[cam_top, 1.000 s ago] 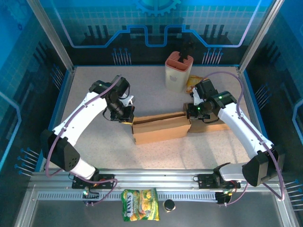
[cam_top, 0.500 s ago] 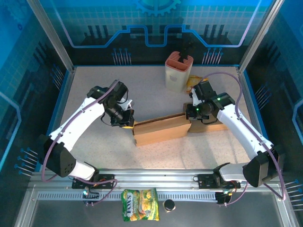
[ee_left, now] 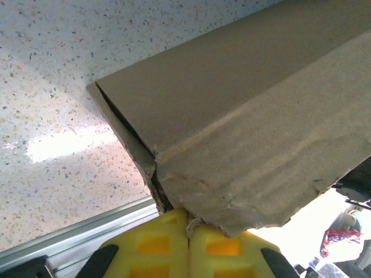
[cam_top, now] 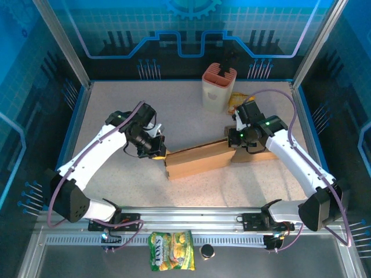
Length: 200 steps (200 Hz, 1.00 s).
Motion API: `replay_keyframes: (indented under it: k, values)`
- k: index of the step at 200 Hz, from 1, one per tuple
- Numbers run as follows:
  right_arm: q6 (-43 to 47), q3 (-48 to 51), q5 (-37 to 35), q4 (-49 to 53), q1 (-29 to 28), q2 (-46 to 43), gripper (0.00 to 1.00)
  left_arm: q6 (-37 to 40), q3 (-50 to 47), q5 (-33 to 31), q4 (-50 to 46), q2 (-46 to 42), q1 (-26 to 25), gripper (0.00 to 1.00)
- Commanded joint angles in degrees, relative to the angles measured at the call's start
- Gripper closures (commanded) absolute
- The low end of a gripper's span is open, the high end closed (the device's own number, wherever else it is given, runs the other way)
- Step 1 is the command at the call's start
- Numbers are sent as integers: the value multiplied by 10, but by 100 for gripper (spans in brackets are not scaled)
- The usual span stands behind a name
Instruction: Fold the paper box
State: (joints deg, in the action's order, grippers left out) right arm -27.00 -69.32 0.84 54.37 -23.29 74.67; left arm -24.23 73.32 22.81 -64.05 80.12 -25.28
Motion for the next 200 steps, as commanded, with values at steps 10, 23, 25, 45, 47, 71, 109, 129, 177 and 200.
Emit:
replay_keyframes:
  k: [10,23,25,45,47,71,109,129,177,200]
  values:
    - [-1,17,27,14,-18,-3,100,-32,-52,8,48,-7,-23,100]
    - [0,18,28,13,-18,-3,100,-40,-64,4,60,-16,-23,100]
    - [0,18,28,13,-18,-3,100,-41,-64,4,61,-17,-23,100]
    - [0,18,26,13,-18,-5,100,-41,-65,2,59,-19,-23,100]
    - [1,19,26,13,-18,-6,100,-40,-66,2,59,-19,-23,100]
    - [2,24,21,12,-18,-7,100,-32,-83,-5,64,-25,-25,100]
    - [1,32,15,14,-18,-11,100,-17,-129,-53,102,-48,-51,100]
    - [-2,37,14,14,-18,-15,100,-16,-166,-84,134,-78,-62,100]
    - [-16,34,9,27,-17,-22,95,-19,-240,-134,209,-128,-83,100]
    - [-49,16,4,56,-17,-45,69,-21,-245,-160,210,-135,-92,100]
